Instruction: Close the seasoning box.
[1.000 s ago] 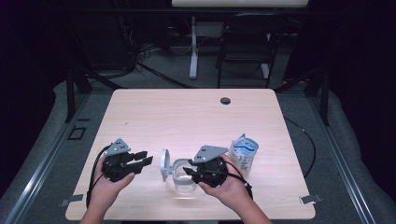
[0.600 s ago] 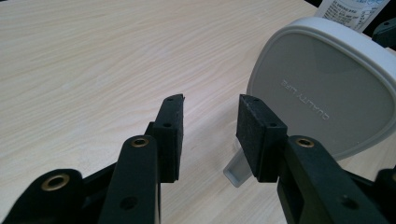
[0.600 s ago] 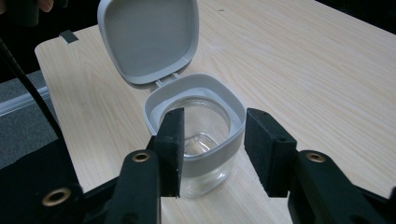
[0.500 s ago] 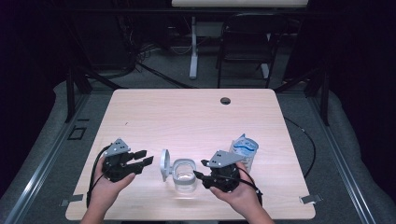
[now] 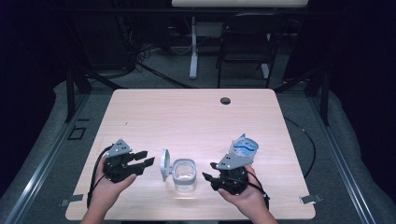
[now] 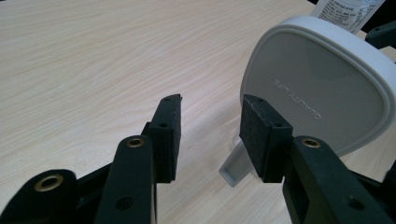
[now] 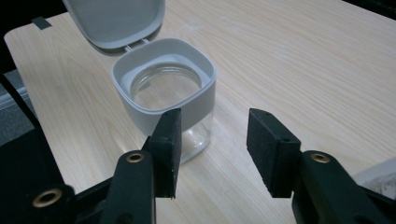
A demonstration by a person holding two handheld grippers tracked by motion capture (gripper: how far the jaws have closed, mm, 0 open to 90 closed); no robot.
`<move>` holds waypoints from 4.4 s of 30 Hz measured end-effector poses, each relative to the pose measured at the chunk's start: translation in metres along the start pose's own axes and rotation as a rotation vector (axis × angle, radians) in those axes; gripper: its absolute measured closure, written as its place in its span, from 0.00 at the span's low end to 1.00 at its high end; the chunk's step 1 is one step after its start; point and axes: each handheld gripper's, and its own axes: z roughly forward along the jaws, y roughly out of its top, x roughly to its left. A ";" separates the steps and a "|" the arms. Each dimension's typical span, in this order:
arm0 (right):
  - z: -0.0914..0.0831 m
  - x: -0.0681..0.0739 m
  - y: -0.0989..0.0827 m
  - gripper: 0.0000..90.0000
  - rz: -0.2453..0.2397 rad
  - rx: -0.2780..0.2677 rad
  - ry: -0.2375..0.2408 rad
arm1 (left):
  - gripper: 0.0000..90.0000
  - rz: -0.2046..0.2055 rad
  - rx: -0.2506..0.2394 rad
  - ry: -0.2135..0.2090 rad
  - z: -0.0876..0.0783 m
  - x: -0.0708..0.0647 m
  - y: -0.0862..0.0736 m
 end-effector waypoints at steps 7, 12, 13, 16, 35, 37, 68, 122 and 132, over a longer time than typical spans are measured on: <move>-0.014 -0.009 -0.003 0.61 0.015 -0.026 -0.019 | 0.65 -0.011 -0.015 -0.010 -0.004 -0.001 0.001; -0.021 -0.015 -0.008 0.62 0.032 -0.034 -0.041 | 0.65 -0.008 -0.015 0.000 -0.004 -0.001 0.001; -0.022 -0.017 -0.009 0.63 0.035 -0.032 -0.041 | 0.65 -0.007 -0.014 0.001 -0.004 -0.001 0.001; -0.024 -0.022 -0.011 0.63 0.040 -0.024 -0.049 | 0.65 -0.011 -0.012 0.004 -0.004 0.000 0.001; -0.058 -0.050 -0.020 0.64 0.098 -0.026 -0.092 | 0.60 -0.020 -0.022 0.024 -0.005 0.005 0.000; -0.059 -0.052 -0.021 0.64 0.100 -0.025 -0.098 | 0.60 -0.020 -0.020 0.024 -0.005 0.005 0.000; -0.074 -0.074 -0.044 0.57 0.186 -0.023 -0.190 | 0.60 -0.039 -0.028 0.021 0.002 0.012 0.005; -0.012 -0.096 -0.071 0.43 0.155 0.013 -0.212 | 0.60 -0.080 -0.030 0.070 -0.016 0.023 -0.012; -0.002 -0.097 -0.074 0.43 0.139 0.019 -0.220 | 0.60 -0.089 -0.026 0.070 -0.014 0.023 -0.013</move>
